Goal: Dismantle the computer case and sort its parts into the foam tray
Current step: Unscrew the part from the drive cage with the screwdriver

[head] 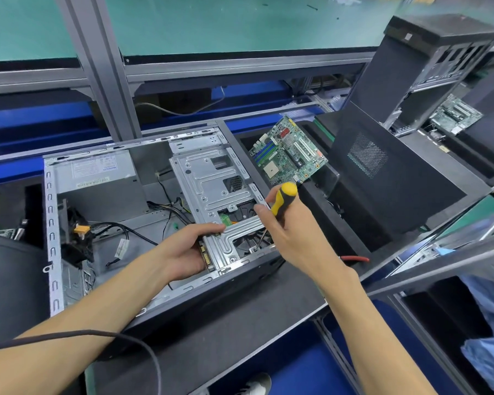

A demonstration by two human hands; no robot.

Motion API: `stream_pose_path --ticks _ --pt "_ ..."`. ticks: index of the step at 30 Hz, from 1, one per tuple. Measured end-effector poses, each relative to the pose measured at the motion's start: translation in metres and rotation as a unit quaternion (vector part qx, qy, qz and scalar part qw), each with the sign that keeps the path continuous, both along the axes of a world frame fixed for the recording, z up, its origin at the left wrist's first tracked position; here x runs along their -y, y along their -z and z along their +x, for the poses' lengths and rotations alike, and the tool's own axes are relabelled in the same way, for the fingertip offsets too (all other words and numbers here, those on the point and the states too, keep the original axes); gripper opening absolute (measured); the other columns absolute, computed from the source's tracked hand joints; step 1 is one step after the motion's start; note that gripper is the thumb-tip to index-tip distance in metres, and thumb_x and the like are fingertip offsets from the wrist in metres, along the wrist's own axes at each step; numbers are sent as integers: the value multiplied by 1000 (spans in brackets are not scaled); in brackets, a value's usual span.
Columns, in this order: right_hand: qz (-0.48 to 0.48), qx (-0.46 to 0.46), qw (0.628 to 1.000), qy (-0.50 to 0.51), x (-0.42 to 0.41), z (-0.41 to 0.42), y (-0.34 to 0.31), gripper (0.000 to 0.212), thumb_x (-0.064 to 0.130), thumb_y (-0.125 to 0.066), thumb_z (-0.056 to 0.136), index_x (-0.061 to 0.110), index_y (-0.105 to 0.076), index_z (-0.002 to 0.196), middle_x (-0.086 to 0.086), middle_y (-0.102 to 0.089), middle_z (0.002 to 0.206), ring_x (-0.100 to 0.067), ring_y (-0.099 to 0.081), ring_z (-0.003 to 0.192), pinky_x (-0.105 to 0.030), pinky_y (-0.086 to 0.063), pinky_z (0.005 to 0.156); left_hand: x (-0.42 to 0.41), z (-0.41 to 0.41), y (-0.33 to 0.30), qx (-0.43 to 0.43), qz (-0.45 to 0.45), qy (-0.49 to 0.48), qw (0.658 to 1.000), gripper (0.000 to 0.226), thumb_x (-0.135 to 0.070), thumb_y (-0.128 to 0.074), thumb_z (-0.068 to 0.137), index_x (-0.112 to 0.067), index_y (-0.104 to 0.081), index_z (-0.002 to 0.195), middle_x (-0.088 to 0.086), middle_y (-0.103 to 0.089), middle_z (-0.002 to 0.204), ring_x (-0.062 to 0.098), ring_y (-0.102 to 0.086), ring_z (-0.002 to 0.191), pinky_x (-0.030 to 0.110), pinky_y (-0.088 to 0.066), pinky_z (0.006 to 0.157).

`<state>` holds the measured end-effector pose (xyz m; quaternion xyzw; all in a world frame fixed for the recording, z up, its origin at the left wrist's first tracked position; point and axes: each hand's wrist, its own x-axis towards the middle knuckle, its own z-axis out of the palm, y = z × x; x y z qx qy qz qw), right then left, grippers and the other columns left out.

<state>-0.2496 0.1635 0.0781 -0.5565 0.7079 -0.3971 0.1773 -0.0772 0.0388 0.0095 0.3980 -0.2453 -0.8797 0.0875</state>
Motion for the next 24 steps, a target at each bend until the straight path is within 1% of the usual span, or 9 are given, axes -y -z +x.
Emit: stream_pose_path --ticks 3,6,9,12,15,18,21,22,24 --pt "-38 55 998 -4 0 1 -1 35 37 -70 94 29 -36 101 13 -49 67 -8 -43 52 -23 -39 52 0 0 0 -2 -1 4 1000 15 -7 -72 78 -3 -81 89 20 -73 111 32 -73 102 51 -58 88" --pt "-75 76 994 8 -4 5 0 45 40 -80 84 31 -38 97 7 -54 73 -8 -49 57 -26 -48 57 0 0 0 2 -7 7 1000 13 -9 -73 77 -5 -81 85 18 -75 106 30 -74 95 49 -58 88" --pt "-111 112 987 18 -6 7 3 40 41 -81 79 37 -43 91 13 -59 74 -8 -55 65 -26 -51 66 0 0 0 9 -6 0 1000 12 -8 -73 75 -5 -81 83 17 -75 105 29 -74 93 48 -58 89" --pt "-134 176 975 11 -7 5 6 32 28 -82 82 35 -53 94 12 -67 84 -11 -65 77 -26 -52 76 0 -1 0 8 -1 -3 1000 13 -7 -73 75 -5 -81 84 18 -74 107 30 -74 92 48 -61 83" --pt "-133 222 966 -15 -9 5 9 19 11 -69 93 20 -60 107 -2 -76 99 -23 -74 97 -35 -56 89 -1 -1 -1 3 5 -6 1000 11 -6 -73 74 -4 -81 82 19 -74 106 30 -75 91 47 -62 77" --pt "-137 340 930 -28 -6 11 9 28 1 -45 92 12 -63 110 -5 -73 93 -24 -72 94 -39 -55 93 -1 -1 0 -15 14 -2 1000 14 -5 -70 77 1 -80 84 21 -74 105 32 -75 92 46 -62 72" --pt "-148 474 867 -27 -3 18 6 23 9 -37 89 11 -56 102 -2 -53 76 -19 -50 73 -36 -51 80 -2 0 0 -25 21 0 999 15 -4 -69 78 3 -80 87 24 -73 106 34 -74 94 45 -61 70" --pt "-147 493 857 -18 -1 19 4 15 17 -39 93 10 -49 101 -1 -47 75 -19 -43 70 -34 -47 77 -2 0 0 -23 20 -1 1000 14 -4 -70 77 2 -80 85 23 -74 105 34 -74 93 44 -61 69" --pt "-134 500 855 20 4 21 2 28 41 -43 96 13 -37 98 2 -42 71 -19 -36 65 -36 -40 74 -1 0 1 -20 16 0 1000 13 -5 -71 77 0 -80 83 22 -74 104 33 -75 93 45 -61 70"
